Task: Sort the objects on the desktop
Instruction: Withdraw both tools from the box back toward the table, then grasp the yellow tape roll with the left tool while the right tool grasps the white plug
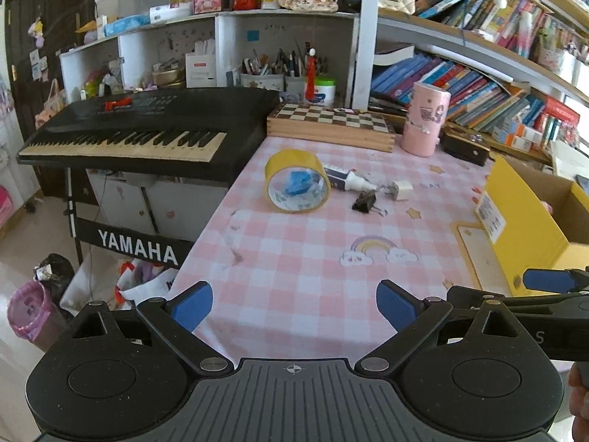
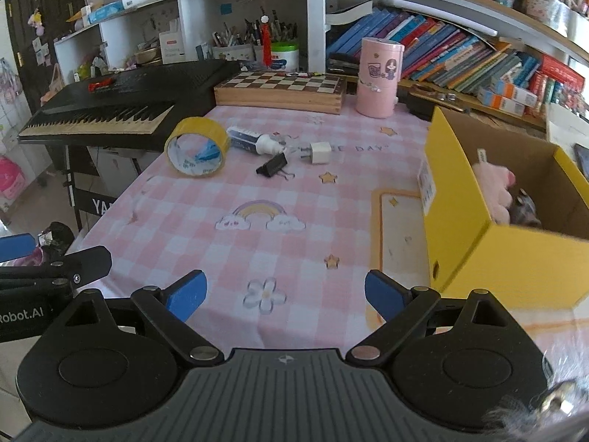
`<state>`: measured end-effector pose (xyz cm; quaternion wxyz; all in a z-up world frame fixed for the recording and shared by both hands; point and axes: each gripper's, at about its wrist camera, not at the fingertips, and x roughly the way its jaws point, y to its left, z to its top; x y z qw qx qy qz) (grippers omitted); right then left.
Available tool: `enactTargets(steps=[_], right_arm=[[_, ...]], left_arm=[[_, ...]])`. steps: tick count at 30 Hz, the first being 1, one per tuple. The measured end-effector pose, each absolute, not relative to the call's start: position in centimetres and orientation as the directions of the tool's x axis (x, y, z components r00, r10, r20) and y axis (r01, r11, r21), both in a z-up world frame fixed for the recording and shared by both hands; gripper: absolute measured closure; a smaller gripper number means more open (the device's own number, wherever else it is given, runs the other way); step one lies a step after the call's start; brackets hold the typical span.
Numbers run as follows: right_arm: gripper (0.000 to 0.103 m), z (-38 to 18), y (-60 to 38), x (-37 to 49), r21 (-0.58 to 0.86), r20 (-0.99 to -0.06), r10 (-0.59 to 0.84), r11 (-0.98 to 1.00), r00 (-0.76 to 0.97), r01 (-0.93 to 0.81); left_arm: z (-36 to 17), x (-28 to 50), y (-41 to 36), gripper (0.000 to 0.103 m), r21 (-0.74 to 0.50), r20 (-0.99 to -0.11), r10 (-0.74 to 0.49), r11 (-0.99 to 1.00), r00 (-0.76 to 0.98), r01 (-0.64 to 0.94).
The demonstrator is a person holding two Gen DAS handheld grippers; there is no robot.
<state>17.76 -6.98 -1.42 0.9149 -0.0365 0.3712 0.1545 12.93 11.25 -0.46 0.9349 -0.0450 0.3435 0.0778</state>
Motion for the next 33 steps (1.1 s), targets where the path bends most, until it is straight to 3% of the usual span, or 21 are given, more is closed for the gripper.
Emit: enactTargets(steps=[11, 20, 33], right_arm=[[0.009, -1.1, -7.5, 26.6, 0.071, -0.678, 0.307, 0.932, 0.668, -0.357], [0.01, -2.0, -7.6, 33.1, 0.088, -0.677, 0.314, 0.932, 0.665, -0.351], [0.01, -4.8, -6.8, 41.0, 0.138, -0.736, 0.284, 0.952, 0.614, -0.274]], left_arm=[[-0.2, 20.1, 10.9, 0.005, 0.002, -0.632, 0.205, 0.965, 0.747, -0.263], [-1.7, 26.0, 11.9, 0.002, -0.041, -0.621, 0.255, 0.934, 0.742, -0.356], [-5.8, 32.8, 11.9, 0.002, 0.043, -0.648, 0.281, 0.941, 0.708, -0.334]])
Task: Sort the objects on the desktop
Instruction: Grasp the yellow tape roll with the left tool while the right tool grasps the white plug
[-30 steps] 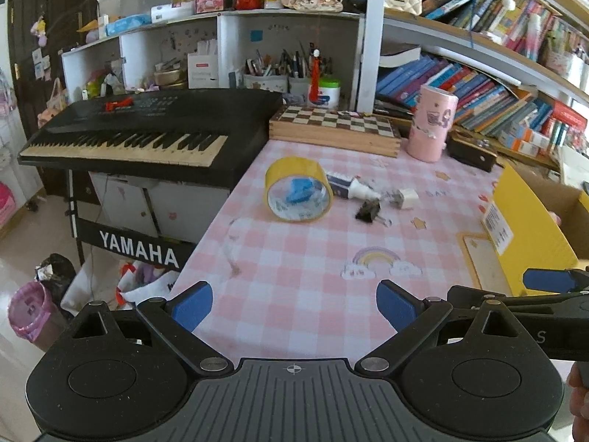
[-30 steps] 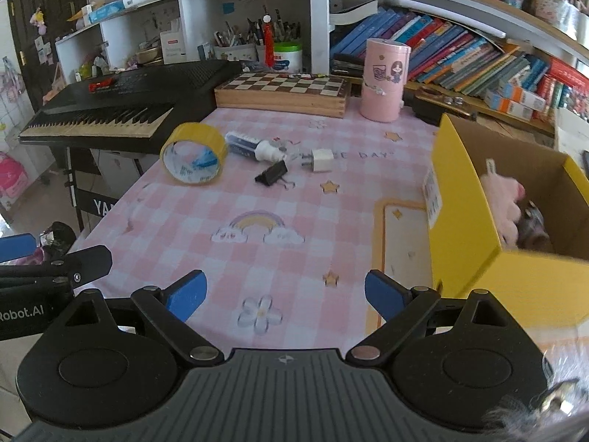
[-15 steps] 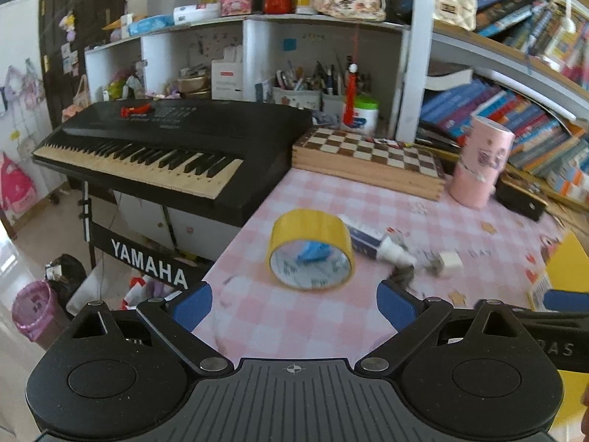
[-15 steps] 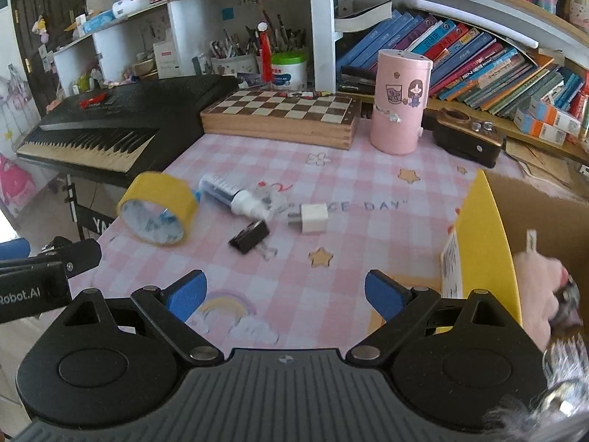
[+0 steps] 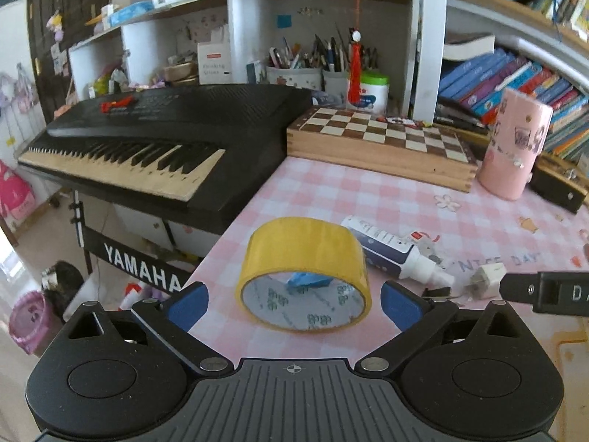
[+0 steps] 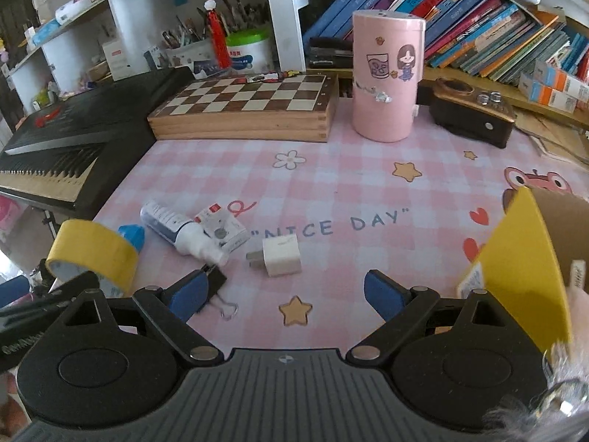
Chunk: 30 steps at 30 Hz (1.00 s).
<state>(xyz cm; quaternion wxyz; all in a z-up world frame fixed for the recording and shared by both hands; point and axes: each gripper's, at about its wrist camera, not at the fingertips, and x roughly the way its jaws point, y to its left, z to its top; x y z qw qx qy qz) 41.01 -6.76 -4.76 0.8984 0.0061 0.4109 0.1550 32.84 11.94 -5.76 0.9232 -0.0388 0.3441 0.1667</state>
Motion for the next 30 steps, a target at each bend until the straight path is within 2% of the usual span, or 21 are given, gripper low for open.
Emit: enactTargets(steps=[9, 13, 18, 21, 22, 23, 25, 30], right_arm=[[0.018, -7.0, -5.0, 44.6, 0.102, -0.773, 0.257, 0.953, 0.58, -0.286], [0.025, -8.0, -4.1, 45.6, 0.045, -0.78, 0.236, 0.945, 0.579, -0.325], [0.031, -9.1, -3.8, 46.5, 0.049, -0.804, 0.245, 0.935, 0.541, -0.351], [0.044, -9.2, -3.6, 46.5, 0.026, -0.796, 0.246, 0.927, 0.553, -0.375], [0.058, -9.1, -3.6, 46.4, 0.022, -0.791, 0.252, 0.922, 0.557, -0.387], [0.061, -9.0, -3.6, 46.3, 0.018, -0.788, 0.255, 0.919, 0.56, -0.393], [0.062, -8.8, -3.8, 46.2, 0.027, -0.788, 0.261, 0.919, 0.557, -0.393], [0.062, -7.8, -4.6, 44.9, 0.045, -0.77, 0.273, 0.925, 0.577, -0.378]], left_arm=[[-8.0, 35.8, 11.9, 0.001, 0.108, -0.66, 0.303, 0.944, 0.687, -0.312], [-8.8, 36.5, 11.8, 0.001, 0.123, -0.668, 0.307, 0.944, 0.678, -0.306], [-9.5, 37.0, 11.8, 0.001, 0.124, -0.674, 0.305, 0.945, 0.673, -0.303], [-9.6, 37.1, 11.9, 0.002, 0.118, -0.675, 0.298, 0.947, 0.675, -0.299], [-9.6, 37.1, 12.0, 0.003, 0.113, -0.674, 0.294, 0.947, 0.677, -0.299], [-9.6, 37.1, 12.0, 0.003, 0.112, -0.671, 0.299, 0.945, 0.678, -0.306], [-9.3, 36.8, 12.1, 0.01, 0.103, -0.664, 0.301, 0.943, 0.685, -0.315], [-8.6, 35.7, 12.1, 0.011, 0.076, -0.672, 0.291, 0.942, 0.681, -0.327]])
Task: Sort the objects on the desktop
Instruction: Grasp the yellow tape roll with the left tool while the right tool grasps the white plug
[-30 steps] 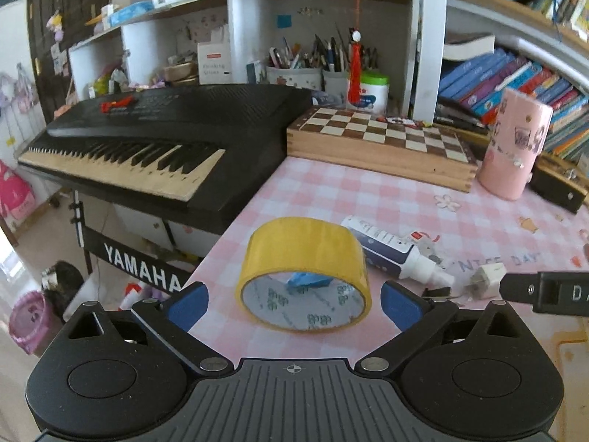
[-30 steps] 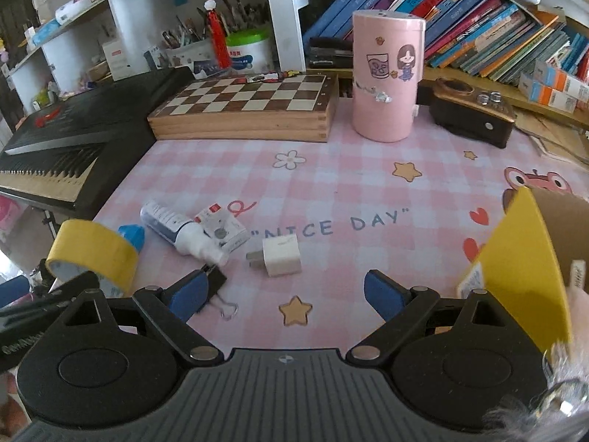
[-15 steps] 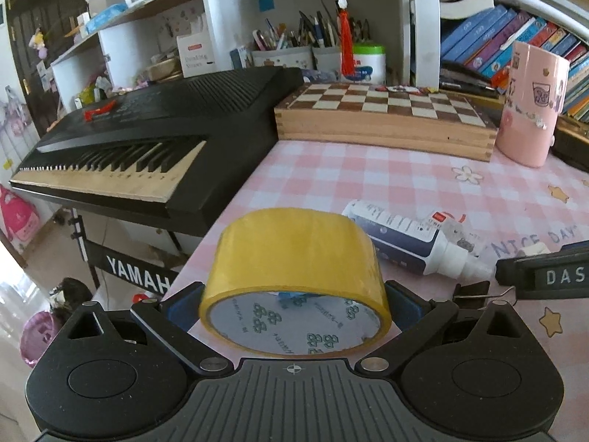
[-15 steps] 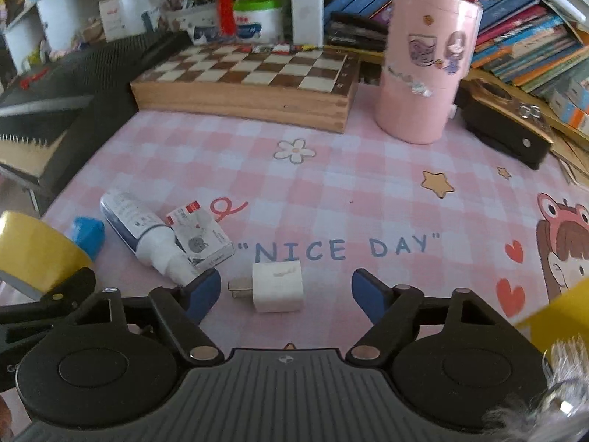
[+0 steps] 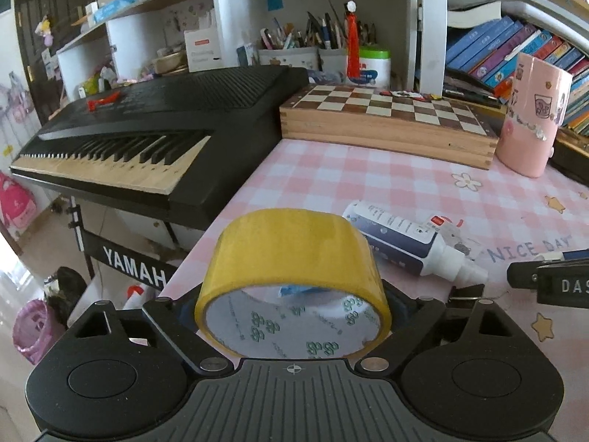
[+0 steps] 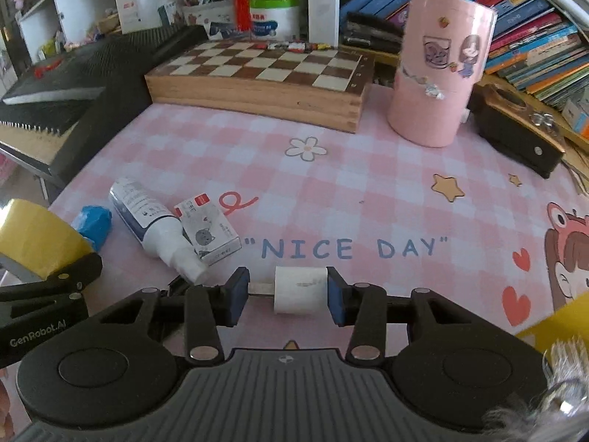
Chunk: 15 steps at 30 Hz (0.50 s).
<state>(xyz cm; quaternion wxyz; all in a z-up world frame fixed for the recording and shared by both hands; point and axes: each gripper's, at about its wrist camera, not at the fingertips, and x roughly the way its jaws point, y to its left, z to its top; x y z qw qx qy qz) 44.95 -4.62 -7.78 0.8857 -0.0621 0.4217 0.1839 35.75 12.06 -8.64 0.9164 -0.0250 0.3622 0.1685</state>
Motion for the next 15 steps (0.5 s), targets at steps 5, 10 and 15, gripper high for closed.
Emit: enactTargets(steps=[5, 10, 15], right_arm=[[0.062, -6.3, -5.6, 42.9, 0.065, -0.751, 0.298, 0.921, 0.589, -0.383], [0.062, -4.7, -6.3, 40.1, 0.083, -0.726, 0.328, 0.915, 0.605, -0.396], [0.062, -2.8, -7.2, 36.6, 0.096, -0.699, 0.349, 0.911, 0.624, -0.401]], left_arm=[[-7.0, 33.4, 11.8, 0.011, 0.011, -0.662, 0.25, 0.946, 0.707, -0.324], [-5.2, 30.6, 11.4, 0.011, -0.041, -0.644, 0.207, 0.952, 0.737, -0.303], [-3.3, 27.7, 10.9, 0.011, -0.085, -0.618, 0.153, 0.962, 0.771, -0.258]])
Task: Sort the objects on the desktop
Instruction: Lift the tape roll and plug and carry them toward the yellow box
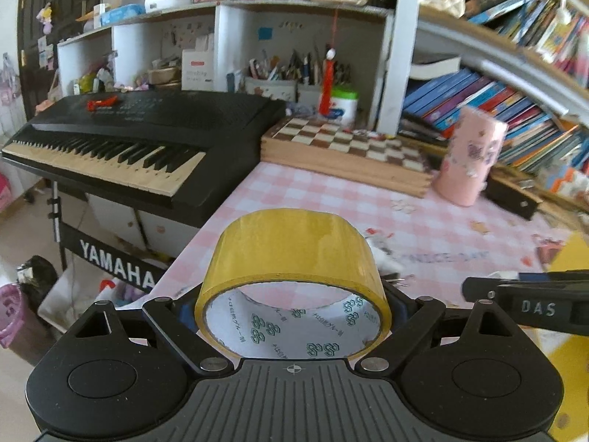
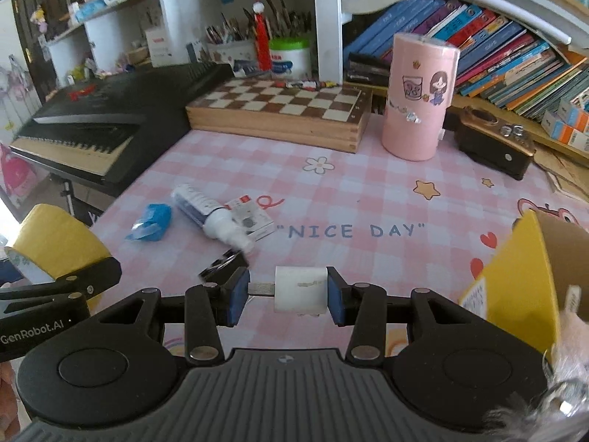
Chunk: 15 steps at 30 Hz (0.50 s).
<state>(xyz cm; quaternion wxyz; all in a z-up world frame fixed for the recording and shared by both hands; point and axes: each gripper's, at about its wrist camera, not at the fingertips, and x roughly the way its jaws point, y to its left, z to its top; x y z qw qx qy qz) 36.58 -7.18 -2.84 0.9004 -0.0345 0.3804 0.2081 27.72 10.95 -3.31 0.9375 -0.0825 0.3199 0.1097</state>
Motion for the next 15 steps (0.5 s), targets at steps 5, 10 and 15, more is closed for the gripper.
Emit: enactTargets(steps=[5, 10, 15], right_arm=[[0.062, -0.9, -7.8, 32.9, 0.101, -0.677, 0.36, 0.91, 0.642, -0.403], [0.062, 0.9, -8.5, 28.6, 0.098, -0.658, 0.37, 0.905, 0.656, -0.413], [0.062, 1.8, -9.3, 24.0, 0.105, -0.649, 0.361, 0.914, 0.67, -0.391]], left_arm=[[-1.0, 24.6, 10.6, 0.011, -0.108, -0.592, 0.083, 0.977, 0.802, -0.181], [1.1, 21.0, 10.7, 0.011, -0.118, -0.573, 0.02, 0.987, 0.819, -0.106], [1.9, 17.4, 10.9, 0.011, -0.127, -0.576, -0.022, 0.99, 0.817, -0.063]])
